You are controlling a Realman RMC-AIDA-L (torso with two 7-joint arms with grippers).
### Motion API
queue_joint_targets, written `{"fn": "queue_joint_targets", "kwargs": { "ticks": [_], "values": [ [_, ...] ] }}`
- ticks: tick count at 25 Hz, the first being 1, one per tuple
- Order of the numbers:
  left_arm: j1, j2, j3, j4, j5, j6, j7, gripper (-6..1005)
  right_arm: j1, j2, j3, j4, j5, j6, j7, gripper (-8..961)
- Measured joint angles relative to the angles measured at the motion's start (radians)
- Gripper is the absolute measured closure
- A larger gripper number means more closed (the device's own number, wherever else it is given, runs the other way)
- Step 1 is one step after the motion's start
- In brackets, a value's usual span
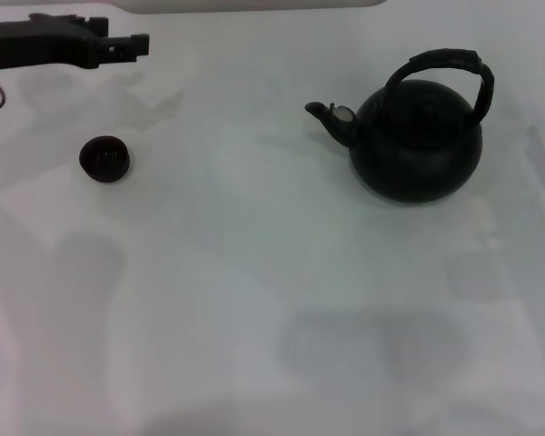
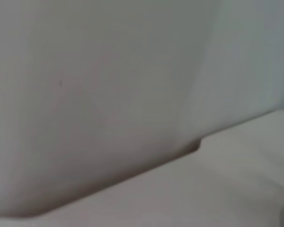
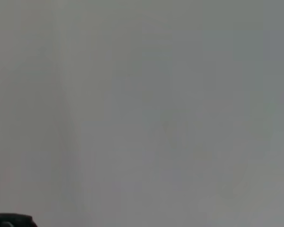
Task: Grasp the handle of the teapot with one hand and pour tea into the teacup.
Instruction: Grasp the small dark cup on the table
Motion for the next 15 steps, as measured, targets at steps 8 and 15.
{"fn": "queue_joint_targets", "kwargs": {
  "ticks": [8, 15],
  "values": [
    [-0.032, -0.004, 0.0, -0.068, 0.165, 0.059, -0.096, 202, 0.004, 0.0, 0.0, 0.0, 0.0, 0.007, 0.0, 112],
    [-0.029, -0.014, 0.0, -0.098, 0.208, 0.063, -0.111, 200, 0.004, 0.0, -0.001, 0.001, 0.0, 0.007, 0.0, 113]
  ]
}}
